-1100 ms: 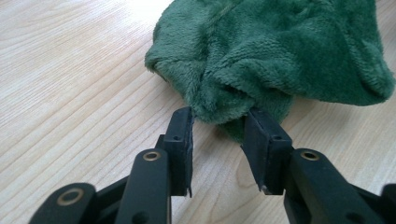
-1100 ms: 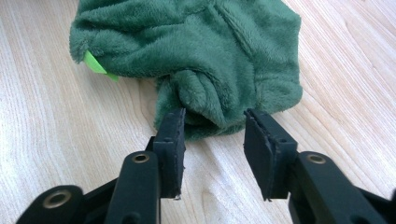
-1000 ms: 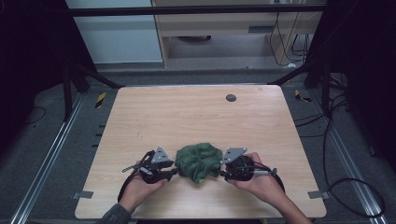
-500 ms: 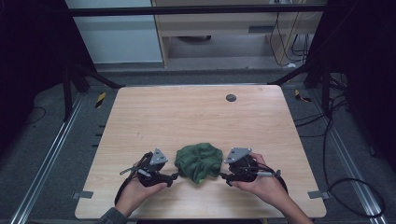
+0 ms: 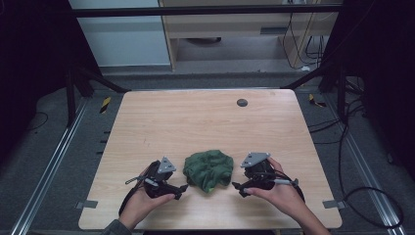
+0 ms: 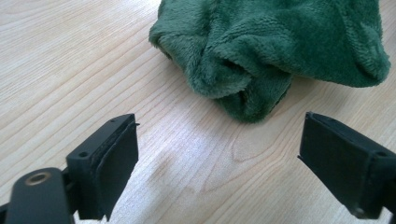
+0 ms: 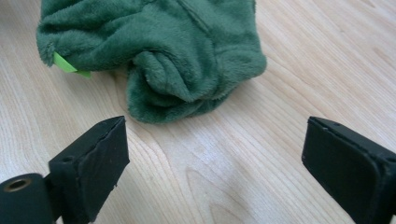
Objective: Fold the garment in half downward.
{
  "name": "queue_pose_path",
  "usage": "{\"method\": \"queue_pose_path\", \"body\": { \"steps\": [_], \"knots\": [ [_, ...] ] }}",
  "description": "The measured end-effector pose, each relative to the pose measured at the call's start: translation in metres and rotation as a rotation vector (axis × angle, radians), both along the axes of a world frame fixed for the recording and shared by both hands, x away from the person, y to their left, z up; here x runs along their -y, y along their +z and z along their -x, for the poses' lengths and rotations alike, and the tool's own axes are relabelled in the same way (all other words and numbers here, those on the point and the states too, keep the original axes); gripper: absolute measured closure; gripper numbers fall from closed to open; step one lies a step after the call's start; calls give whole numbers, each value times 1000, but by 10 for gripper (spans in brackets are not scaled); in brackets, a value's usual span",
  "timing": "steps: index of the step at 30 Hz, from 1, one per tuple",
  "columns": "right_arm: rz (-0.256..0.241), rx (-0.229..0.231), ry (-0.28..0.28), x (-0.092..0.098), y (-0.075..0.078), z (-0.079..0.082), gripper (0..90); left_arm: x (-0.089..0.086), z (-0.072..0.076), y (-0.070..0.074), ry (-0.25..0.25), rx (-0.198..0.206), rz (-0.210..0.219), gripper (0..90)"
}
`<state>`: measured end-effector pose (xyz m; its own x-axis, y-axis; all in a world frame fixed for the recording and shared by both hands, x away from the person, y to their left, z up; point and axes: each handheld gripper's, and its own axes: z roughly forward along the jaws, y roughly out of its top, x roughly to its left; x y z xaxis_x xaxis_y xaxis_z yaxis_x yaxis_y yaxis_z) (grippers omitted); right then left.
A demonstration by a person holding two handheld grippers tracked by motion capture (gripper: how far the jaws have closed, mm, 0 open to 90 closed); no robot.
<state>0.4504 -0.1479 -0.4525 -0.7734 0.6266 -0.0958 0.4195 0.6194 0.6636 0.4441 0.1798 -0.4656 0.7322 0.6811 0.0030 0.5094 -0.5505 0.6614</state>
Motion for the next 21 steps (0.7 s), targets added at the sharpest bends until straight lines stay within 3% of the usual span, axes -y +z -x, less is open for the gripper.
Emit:
{"method": "queue_pose_path", "body": {
  "steps": [7,21],
  "knots": [
    [-5,11,-15,11,-1,-1,57,-7,-1,1,-1,-13,11,69],
    [-56,13,-124,46,-2,-6,48,-38,-4,3,6,-13,21,60]
  ]
}}
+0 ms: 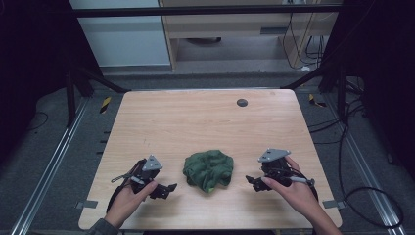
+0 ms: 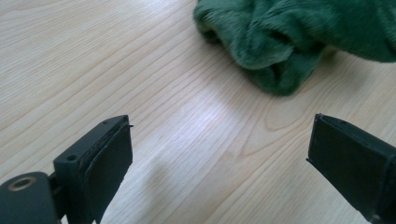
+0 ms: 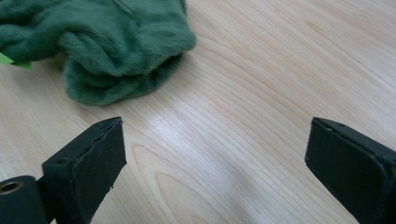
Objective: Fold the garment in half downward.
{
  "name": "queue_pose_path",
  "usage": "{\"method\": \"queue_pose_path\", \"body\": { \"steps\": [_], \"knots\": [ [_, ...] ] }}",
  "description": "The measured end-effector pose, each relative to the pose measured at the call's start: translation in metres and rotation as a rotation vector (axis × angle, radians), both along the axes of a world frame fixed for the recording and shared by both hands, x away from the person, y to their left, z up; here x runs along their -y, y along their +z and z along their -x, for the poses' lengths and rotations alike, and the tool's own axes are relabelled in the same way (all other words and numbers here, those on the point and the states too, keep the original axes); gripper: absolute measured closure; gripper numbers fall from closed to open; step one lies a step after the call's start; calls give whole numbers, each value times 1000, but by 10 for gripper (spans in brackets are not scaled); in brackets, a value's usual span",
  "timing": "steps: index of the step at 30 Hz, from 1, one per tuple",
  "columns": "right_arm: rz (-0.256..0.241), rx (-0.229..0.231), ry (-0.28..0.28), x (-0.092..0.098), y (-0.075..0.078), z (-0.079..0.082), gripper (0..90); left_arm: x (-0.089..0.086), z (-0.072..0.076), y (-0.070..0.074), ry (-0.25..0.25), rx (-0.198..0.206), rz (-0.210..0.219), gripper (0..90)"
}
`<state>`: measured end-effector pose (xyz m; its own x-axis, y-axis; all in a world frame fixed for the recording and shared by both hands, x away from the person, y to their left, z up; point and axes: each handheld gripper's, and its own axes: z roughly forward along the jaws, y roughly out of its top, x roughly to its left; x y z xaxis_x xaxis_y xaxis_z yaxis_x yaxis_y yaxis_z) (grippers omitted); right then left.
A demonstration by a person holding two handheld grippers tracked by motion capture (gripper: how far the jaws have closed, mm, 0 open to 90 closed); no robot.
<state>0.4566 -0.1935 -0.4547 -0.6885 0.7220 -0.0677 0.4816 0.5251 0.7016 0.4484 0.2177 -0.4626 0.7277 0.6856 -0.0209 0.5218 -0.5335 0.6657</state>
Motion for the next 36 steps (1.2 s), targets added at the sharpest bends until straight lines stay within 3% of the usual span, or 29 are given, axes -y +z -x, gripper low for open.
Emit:
{"method": "queue_pose_path", "body": {
  "steps": [10,12,13,15,25,36],
  "knots": [
    [-23,-47,-54,21,-7,-8,53,-30,-2,-5,36,7,-46,64],
    [-23,-54,-73,29,-8,-10,58,-41,-4,-8,61,7,-67,64],
    [-23,-54,-73,29,-8,-10,58,-41,-4,-8,61,7,-67,64],
    [-11,-59,-86,36,-11,-12,72,-53,-6,-11,110,11,-65,68],
    [11,-82,-120,52,-22,-22,73,-89,-16,-16,205,8,-66,68],
    [-11,-105,-169,50,-37,-54,70,-94,-39,-19,235,17,-67,66]
  ]
}}
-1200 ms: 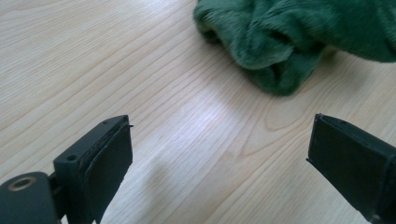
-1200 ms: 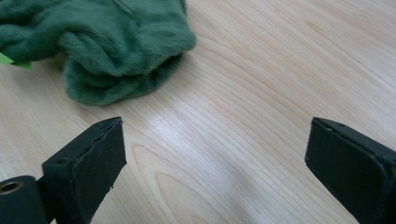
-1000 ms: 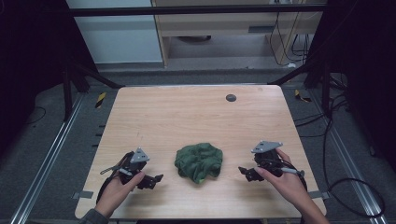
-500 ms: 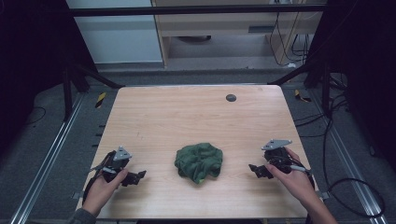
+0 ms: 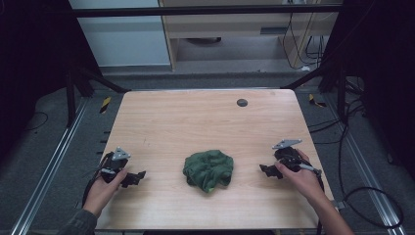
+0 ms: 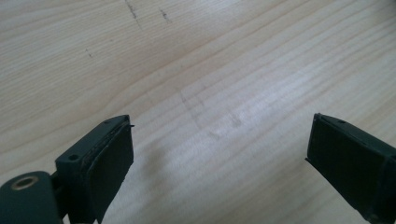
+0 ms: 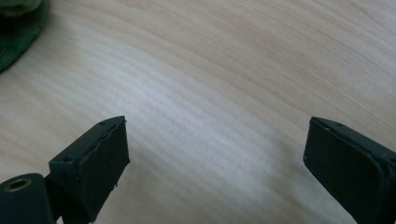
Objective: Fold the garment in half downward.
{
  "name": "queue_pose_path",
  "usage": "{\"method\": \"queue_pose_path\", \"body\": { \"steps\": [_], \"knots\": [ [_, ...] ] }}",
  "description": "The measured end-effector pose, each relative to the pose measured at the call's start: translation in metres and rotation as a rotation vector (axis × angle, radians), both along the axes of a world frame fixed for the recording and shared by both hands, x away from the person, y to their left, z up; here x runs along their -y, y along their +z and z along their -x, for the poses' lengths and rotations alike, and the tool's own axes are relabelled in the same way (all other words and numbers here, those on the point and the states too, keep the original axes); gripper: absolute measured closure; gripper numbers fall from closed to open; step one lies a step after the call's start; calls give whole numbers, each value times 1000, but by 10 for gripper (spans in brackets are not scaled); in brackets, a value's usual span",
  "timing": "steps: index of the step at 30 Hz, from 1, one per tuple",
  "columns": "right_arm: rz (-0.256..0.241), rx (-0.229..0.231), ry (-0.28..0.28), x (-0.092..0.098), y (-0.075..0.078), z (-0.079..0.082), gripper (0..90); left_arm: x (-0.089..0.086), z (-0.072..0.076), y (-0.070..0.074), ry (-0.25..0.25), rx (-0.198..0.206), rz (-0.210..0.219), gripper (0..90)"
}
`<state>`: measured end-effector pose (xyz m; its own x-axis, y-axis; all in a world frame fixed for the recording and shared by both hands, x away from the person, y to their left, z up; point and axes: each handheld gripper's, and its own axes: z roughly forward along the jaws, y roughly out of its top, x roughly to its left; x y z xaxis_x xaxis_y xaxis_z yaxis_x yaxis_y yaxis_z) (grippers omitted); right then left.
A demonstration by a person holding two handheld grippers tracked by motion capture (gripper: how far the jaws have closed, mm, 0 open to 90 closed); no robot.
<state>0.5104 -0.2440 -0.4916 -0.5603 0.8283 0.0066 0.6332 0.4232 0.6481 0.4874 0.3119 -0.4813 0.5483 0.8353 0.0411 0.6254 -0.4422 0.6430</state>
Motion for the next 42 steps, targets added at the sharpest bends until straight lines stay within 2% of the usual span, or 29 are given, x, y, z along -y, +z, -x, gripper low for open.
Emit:
{"method": "queue_pose_path", "body": {
  "steps": [2,4,5,12,14,17,19,22,26,27,28,31,32,36,37,42],
  "knots": [
    [0,2,-12,-1,0,-6,68,2,-6,-1,0,3,-7,66],
    [-9,8,-22,-1,-1,-9,68,4,-9,-2,3,0,0,66],
    [-27,-2,-45,-1,-2,-14,65,6,-15,-3,3,4,0,65],
    [-45,-1,-95,0,-4,-29,68,9,-32,-7,15,5,16,63],
    [-36,26,-122,1,-6,-36,84,10,-39,-8,25,13,20,62],
    [-57,23,-143,2,-11,-41,78,11,-44,-10,28,25,25,62],
    [-53,38,-155,2,-13,-43,75,11,-47,-12,30,20,38,62],
    [-64,48,-170,2,-14,-44,72,11,-49,-14,31,17,42,62],
    [-49,73,-183,-1,-16,-45,65,14,-52,-19,28,14,46,54],
    [-38,88,-187,-2,-18,-45,53,14,-52,-20,28,22,48,54],
    [-47,101,-196,-4,-20,-45,35,15,-52,-22,36,36,57,44],
    [-43,102,-208,-5,-20,-47,27,16,-51,-25,57,61,81,35],
    [-41,102,-213,-6,-20,-47,26,17,-50,-26,56,76,72,29],
    [-41,99,-244,-9,-20,-47,20,18,-50,-26,47,73,64,0],
    [-37,103,-292,-13,-20,-47,14,18,-50,-27,48,72,64,0],
    [-36,96,-330,-17,-20,-47,1,20,-50,-27,72,71,66,0]
  ]
}}
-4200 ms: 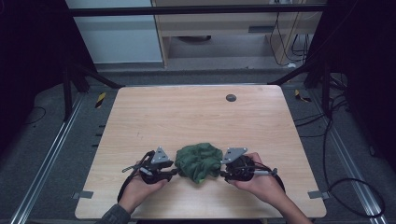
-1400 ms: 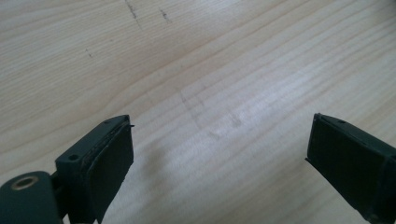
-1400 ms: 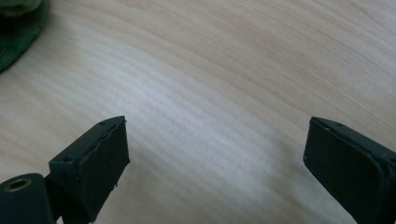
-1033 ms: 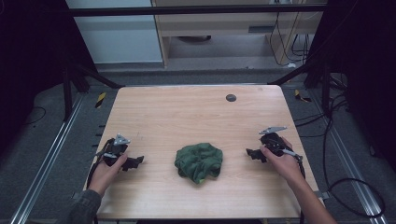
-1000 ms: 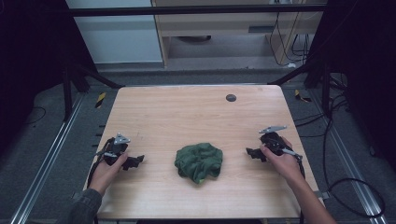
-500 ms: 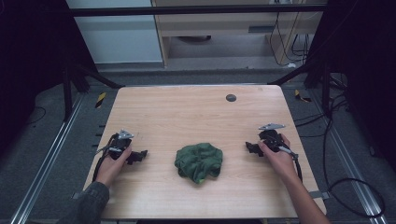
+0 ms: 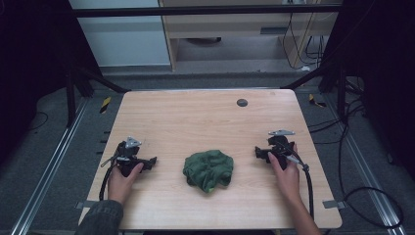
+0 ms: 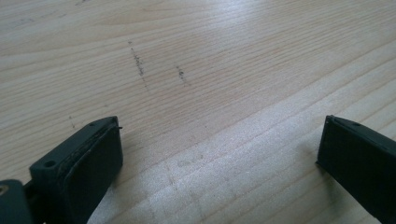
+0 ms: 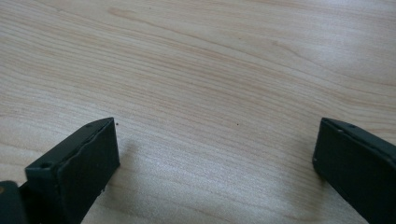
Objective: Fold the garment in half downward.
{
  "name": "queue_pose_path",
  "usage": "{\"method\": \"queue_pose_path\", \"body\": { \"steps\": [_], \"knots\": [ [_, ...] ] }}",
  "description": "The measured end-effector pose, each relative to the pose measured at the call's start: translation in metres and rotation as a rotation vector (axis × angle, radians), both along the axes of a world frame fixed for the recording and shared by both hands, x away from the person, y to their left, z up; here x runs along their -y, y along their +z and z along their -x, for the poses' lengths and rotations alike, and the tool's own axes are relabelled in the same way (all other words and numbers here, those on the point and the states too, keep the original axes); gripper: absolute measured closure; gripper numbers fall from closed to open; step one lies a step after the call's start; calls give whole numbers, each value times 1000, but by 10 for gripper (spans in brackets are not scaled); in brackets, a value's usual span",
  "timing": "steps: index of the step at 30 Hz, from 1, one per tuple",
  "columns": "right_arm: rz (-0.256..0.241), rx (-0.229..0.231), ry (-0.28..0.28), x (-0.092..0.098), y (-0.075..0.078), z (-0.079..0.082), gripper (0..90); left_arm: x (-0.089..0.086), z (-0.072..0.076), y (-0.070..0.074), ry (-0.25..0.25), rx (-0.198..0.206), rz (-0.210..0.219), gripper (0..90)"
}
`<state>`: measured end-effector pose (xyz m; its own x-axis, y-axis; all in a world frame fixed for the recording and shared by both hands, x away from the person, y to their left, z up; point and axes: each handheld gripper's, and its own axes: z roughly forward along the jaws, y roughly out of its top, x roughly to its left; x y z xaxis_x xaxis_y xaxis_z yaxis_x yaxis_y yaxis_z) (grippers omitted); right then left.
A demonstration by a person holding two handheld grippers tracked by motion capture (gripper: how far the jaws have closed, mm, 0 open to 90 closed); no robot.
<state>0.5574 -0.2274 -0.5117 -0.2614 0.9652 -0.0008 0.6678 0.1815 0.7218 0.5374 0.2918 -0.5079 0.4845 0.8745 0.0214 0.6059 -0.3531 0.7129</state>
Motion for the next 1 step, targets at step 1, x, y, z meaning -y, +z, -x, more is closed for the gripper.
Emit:
{"method": "queue_pose_path", "body": {
  "steps": [1],
  "knots": [
    [0,0,-2,0,0,0,1,0,0,0,-1,-2,-1,0]
  ]
}}
